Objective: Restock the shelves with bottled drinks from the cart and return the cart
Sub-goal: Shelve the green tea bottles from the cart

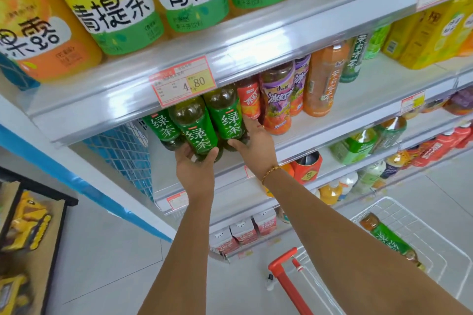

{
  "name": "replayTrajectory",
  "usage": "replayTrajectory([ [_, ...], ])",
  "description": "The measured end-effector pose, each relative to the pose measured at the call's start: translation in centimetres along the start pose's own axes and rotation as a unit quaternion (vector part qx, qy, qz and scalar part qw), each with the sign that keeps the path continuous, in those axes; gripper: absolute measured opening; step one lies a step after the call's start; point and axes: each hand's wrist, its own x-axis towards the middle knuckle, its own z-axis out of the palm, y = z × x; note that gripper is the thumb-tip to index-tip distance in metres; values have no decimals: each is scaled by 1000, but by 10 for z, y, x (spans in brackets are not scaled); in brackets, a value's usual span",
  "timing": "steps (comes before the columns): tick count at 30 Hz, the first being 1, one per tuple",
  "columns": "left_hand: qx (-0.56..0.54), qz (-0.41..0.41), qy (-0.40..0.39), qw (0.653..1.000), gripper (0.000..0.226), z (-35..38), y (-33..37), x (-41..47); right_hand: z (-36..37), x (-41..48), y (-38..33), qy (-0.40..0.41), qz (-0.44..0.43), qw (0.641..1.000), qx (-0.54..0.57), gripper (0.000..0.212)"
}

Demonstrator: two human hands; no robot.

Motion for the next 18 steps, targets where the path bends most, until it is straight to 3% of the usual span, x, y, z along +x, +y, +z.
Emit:
replayTrajectory([
  [4,-28,10,7,1000,55,-1,-1,-35,-12,-11,4,-29,-6,999,29,63],
  [7,22,78,4,997,10,7,-11,-85,-38,-43,17,27,-38,996,70,31],
  [9,64,80,-89,991,30,22,-24,-119,-62,-72,42,58,-31,996,56,12],
  [11,116,67,-199,971,44,43,-38,-145,-90,-100,81,58,20,998,17,24],
  [14,182,47,-328,926,32,87,-74,-170,-129,-140,160,30,151,988,-30,26],
  [16,230,32,-385,893,15,120,-107,-183,-152,-162,219,2,259,962,-83,18],
  [18,277,28,-416,866,17,150,-145,-192,-172,-186,280,-37,378,914,-143,9],
])
